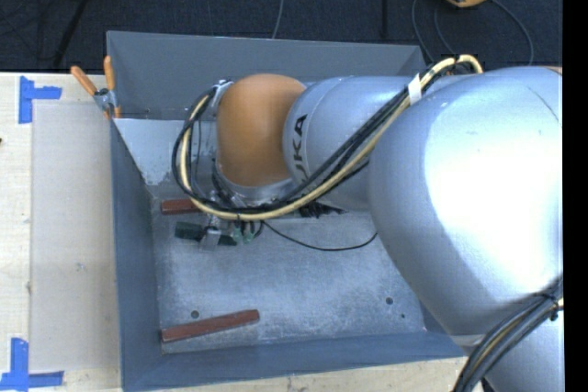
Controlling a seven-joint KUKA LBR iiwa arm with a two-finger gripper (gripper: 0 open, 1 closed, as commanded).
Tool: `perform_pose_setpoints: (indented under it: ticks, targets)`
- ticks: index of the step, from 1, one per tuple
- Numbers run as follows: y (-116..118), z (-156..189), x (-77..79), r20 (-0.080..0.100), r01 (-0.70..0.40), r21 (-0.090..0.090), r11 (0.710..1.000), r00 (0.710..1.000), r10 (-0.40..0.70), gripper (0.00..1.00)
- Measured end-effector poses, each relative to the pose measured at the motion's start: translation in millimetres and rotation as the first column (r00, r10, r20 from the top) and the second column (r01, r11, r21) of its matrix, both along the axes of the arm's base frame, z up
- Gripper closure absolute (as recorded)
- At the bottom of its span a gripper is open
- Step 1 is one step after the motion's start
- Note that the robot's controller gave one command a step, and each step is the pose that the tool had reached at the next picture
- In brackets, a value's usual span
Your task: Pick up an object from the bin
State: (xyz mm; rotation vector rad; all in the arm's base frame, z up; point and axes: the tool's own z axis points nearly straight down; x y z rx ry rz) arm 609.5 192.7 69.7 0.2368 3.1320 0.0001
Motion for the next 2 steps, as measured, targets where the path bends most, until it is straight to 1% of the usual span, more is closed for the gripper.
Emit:
perform_pose_setpoints:
  ticks: [1, 2]
  targets:
    - [-1, 3, -1.2, -0.004, 0.001, -0.001, 1.0, 1.0, -0.001, 1.0]
    - [-1, 21, -3.0, -0.011, 0.002, -0.003, 1.0, 1.0, -0.002, 1.0]
